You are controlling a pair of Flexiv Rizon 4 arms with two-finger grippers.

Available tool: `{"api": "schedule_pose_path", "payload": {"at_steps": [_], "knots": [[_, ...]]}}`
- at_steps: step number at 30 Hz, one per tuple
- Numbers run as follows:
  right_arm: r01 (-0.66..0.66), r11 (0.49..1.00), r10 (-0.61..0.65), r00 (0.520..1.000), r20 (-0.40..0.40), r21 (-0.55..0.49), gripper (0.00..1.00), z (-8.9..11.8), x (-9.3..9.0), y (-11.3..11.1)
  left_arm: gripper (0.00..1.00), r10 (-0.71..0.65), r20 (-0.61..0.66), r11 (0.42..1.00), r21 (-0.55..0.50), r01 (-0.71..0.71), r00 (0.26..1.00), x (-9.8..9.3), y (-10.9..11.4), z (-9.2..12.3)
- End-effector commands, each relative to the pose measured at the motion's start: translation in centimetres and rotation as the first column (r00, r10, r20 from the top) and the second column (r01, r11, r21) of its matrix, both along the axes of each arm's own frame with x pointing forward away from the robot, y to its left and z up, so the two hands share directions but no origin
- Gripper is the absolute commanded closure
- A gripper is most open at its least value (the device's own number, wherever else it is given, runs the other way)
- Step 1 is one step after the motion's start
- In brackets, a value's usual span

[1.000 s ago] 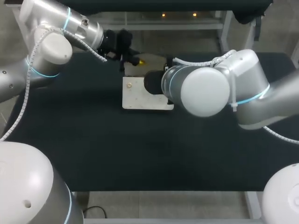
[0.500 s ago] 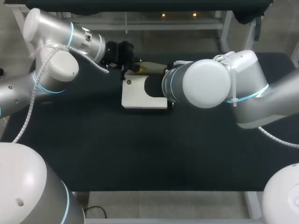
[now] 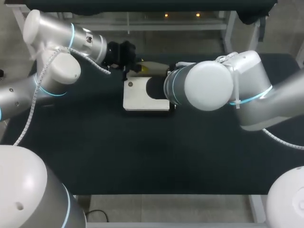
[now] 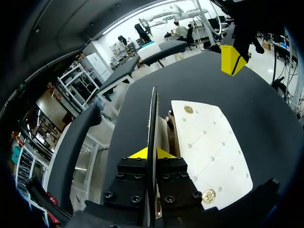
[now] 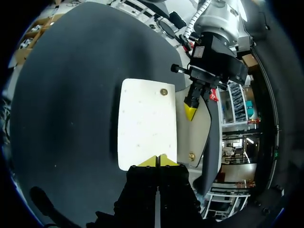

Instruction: Pick up the bag, open it, inspect its contents, close it, and place it on the opposite side

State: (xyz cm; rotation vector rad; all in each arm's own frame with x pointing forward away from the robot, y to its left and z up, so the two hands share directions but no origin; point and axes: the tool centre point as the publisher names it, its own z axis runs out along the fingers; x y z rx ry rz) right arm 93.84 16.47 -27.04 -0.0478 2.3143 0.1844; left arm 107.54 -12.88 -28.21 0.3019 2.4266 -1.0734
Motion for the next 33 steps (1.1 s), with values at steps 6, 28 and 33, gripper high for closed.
{"api": "schedule_pose_path", "payload": {"at_steps": [6, 28, 33], "knots": [[0.015, 1.000, -0.015, 0.999, 0.046, 0.011, 1.00, -2.7, -1.8, 0.7, 1.00, -0.029, 0.058, 1.000, -0.002, 0.029, 0.998, 1.7, -0.6, -1.2], [0.005, 1.000, -0.004, 1.000, -0.031, 0.012, 0.56, -8.0, -3.5, 1.3, 1.00, -0.063, 0.013, 0.998, 0.029, 0.063, 0.998, -1.4, -0.3, -3.8], [0.033, 0.999, -0.033, 0.999, -0.012, -0.007, 0.58, -9.1, -2.4, 1.0, 1.00, -0.071, -0.002, 0.997, 0.039, 0.071, 0.997, -1.6, -0.1, -3.8]]}}
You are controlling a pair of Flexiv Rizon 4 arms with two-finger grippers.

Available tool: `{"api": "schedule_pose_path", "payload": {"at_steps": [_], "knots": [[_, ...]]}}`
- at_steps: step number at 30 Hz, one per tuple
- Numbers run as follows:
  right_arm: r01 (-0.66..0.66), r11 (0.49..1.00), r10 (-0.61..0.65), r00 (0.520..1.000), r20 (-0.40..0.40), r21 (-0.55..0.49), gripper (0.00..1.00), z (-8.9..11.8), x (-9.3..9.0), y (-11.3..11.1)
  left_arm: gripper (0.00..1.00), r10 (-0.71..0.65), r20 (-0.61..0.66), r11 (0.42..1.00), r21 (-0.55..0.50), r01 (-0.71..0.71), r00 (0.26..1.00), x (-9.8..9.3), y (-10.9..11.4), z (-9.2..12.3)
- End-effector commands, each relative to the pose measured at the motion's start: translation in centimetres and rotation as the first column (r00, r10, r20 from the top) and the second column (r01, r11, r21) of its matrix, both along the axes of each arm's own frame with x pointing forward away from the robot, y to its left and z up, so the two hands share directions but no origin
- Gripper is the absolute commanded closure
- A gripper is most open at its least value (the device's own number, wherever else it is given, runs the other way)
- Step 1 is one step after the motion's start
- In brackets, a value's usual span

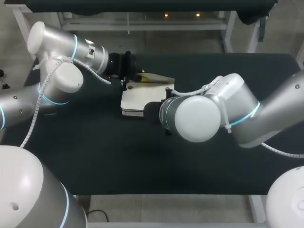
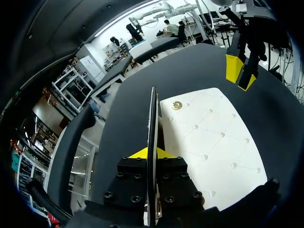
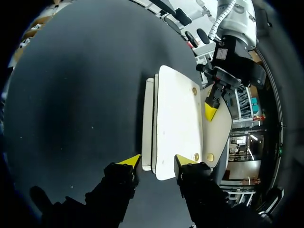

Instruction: Pick up the bag, open it, inspect its contents, close it, and place it on the opposite side

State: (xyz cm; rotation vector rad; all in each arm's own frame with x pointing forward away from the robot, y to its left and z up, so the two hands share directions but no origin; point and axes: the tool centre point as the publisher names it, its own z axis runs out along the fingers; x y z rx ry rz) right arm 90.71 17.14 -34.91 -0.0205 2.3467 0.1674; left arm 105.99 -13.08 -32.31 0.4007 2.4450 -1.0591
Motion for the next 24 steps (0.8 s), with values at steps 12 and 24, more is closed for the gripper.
{"api": "schedule_pose_path", "payload": {"at_steps": [12, 24], "knots": [[0.026, 1.000, -0.027, 0.999, 0.047, 0.016, 0.58, -2.0, 2.1, 0.2, 1.00, -0.014, -0.042, 1.000, 0.016, 0.015, 0.999, -0.1, 0.1, -0.4], [0.055, 0.998, -0.057, 0.995, 0.077, 0.019, 0.62, -2.0, 2.1, 0.0, 1.00, -0.019, -0.087, 1.000, 0.013, 0.020, 0.996, 0.3, 0.1, -1.4]]}}
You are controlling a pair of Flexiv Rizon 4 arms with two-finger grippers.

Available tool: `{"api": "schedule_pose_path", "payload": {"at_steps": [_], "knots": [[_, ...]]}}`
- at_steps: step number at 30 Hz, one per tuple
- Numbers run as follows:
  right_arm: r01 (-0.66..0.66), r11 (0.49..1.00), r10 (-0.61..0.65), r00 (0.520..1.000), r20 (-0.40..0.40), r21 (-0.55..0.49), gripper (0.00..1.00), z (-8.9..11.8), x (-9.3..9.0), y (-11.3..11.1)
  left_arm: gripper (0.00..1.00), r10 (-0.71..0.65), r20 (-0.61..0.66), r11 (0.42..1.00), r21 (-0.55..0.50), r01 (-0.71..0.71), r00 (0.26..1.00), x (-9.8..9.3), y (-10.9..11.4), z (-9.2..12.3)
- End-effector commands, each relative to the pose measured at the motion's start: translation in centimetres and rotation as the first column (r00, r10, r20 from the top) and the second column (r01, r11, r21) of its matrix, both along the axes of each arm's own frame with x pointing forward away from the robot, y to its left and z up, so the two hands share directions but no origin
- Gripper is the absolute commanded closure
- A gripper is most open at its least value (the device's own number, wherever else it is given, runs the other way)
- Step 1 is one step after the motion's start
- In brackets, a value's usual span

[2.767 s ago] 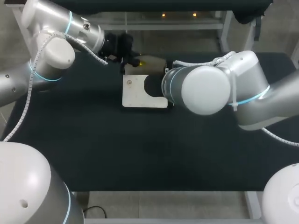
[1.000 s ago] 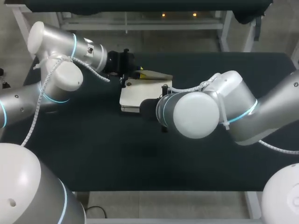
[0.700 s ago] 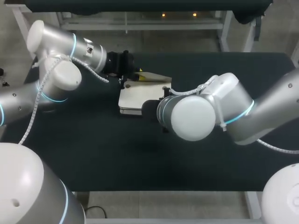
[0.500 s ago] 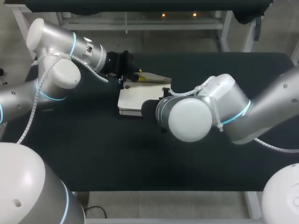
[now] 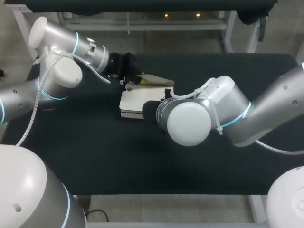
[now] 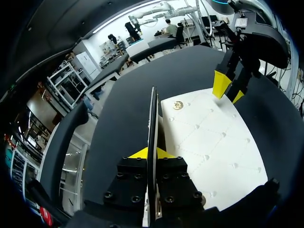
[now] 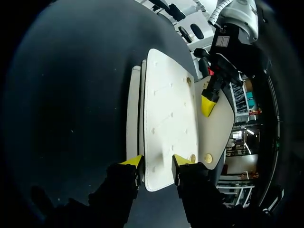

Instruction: Pick up the bag, open it, inspect its contents, close it, and place it on the opposite side

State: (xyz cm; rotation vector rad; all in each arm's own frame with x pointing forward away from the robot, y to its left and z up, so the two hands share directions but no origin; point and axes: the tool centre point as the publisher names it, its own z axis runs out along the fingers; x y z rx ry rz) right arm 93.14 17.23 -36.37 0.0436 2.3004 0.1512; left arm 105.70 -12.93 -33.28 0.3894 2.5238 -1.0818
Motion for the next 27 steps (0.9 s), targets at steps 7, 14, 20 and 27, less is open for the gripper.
{"api": "schedule_pose_path", "payload": {"at_steps": [7, 14, 20, 27], "knots": [[0.015, 1.000, -0.014, 0.999, 0.044, -0.014, 0.63, -1.01, -0.21, 0.31, 1.00, -0.005, -0.019, 1.000, 0.005, 0.005, 1.000, 0.43, 0.05, -0.75], [0.032, 0.999, -0.031, 0.998, 0.063, -0.005, 0.73, -0.82, 0.01, 0.39, 1.00, -0.015, -0.027, 1.000, 0.011, 0.016, 1.000, 0.18, -0.09, -1.02], [0.041, 0.999, -0.041, 0.996, 0.076, 0.000, 0.77, -0.68, 0.07, 0.34, 1.00, -0.020, -0.035, 1.000, 0.013, 0.020, 0.999, 0.06, -0.11, -1.28], [0.048, 0.999, -0.048, 0.996, 0.077, 0.005, 1.00, -0.74, 0.20, 0.24, 1.00, -0.023, -0.036, 1.000, 0.014, 0.024, 0.999, -0.14, -0.06, -1.34]]}}
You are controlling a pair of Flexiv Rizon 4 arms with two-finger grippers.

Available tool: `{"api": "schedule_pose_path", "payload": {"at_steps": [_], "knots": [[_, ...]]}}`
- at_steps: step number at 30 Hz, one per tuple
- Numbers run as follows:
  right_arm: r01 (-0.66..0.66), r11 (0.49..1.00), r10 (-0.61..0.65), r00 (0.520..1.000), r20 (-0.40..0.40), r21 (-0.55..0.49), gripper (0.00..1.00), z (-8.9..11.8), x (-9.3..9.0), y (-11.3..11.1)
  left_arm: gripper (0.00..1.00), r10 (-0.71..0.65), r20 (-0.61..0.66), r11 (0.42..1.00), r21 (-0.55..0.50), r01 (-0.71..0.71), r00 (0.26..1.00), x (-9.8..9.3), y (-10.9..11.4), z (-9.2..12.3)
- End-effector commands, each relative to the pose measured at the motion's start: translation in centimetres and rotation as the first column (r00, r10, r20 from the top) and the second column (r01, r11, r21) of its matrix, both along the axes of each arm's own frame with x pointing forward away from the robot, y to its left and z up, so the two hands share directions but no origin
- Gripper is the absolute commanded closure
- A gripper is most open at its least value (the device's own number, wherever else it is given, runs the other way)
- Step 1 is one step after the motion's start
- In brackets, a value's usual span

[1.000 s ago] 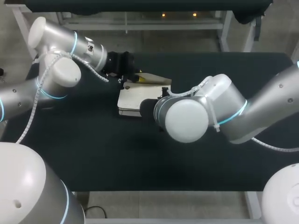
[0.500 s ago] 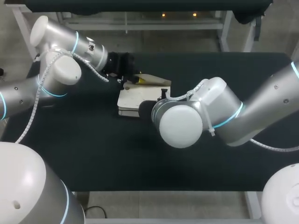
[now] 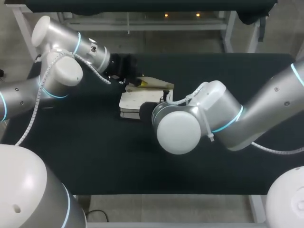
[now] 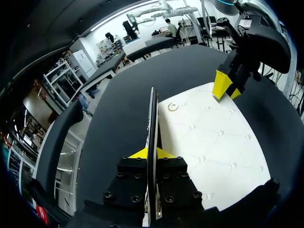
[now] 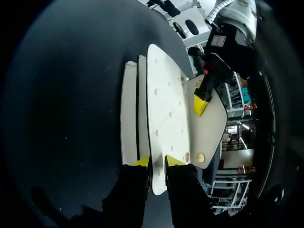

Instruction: Pick up the bag, open it, inspect its contents, close it, and place it on the opposite side

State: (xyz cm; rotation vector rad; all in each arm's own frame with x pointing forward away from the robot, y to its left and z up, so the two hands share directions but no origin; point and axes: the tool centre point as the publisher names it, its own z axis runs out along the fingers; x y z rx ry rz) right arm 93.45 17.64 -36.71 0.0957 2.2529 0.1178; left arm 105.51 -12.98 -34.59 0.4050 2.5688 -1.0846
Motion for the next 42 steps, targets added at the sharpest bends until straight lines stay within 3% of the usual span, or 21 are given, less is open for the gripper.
{"api": "schedule_pose_path", "payload": {"at_steps": [1, 17, 27, 28, 29, 33, 35, 38, 42], "knots": [[-0.004, 1.000, 0.003, 0.999, 0.034, 0.009, 1.00, -0.4, -0.1, -0.2, 1.00, -0.003, 0.005, 1.000, -0.005, 0.003, 1.000, 0.0, 0.0, 0.0], [0.004, 1.000, -0.005, 0.999, 0.031, 0.020, 1.00, -0.4, -0.1, -0.4, 1.00, -0.063, 0.216, 0.997, -0.026, 0.071, 0.974, -3.3, -0.2, 0.7], [0.004, 1.000, -0.005, 0.999, 0.031, 0.020, 1.00, -0.4, -0.1, -0.4, 1.00, -0.073, 0.237, 0.996, -0.033, 0.083, 0.969, -4.1, 0.0, -0.1], [0.004, 1.000, -0.005, 0.999, 0.031, 0.020, 1.00, -0.4, -0.1, -0.4, 0.87, -0.065, 0.233, 0.997, -0.035, 0.075, 0.970, -3.9, 0.0, 0.0], [0.004, 1.000, -0.005, 0.999, 0.031, 0.020, 1.00, -0.4, -0.1, -0.4, 0.62, -0.063, 0.229, 0.997, -0.036, 0.074, 0.971, -3.8, 0.1, 0.1], [0.004, 1.000, -0.005, 0.999, 0.031, 0.020, 1.00, -0.4, -0.1, -0.4, 0.34, -0.041, 0.236, 0.997, -0.046, 0.054, 0.971, -3.3, 0.4, 1.2], [0.004, 1.000, -0.005, 0.999, 0.031, 0.020, 1.00, -0.4, -0.1, -0.4, 0.36, -0.044, 0.239, 0.997, -0.049, 0.058, 0.970, -3.2, 0.5, 1.7], [0.004, 1.000, -0.005, 0.999, 0.031, 0.020, 1.00, -0.4, -0.1, -0.4, 0.57, -0.041, 0.251, 0.998, -0.044, 0.053, 0.967, -3.0, 0.6, 2.1], [0.004, 1.000, -0.005, 0.999, 0.031, 0.020, 1.00, -0.4, -0.1, -0.4, 0.64, -0.027, 0.254, 0.999, -0.029, 0.035, 0.967, -2.5, 0.7, 2.1]]}}
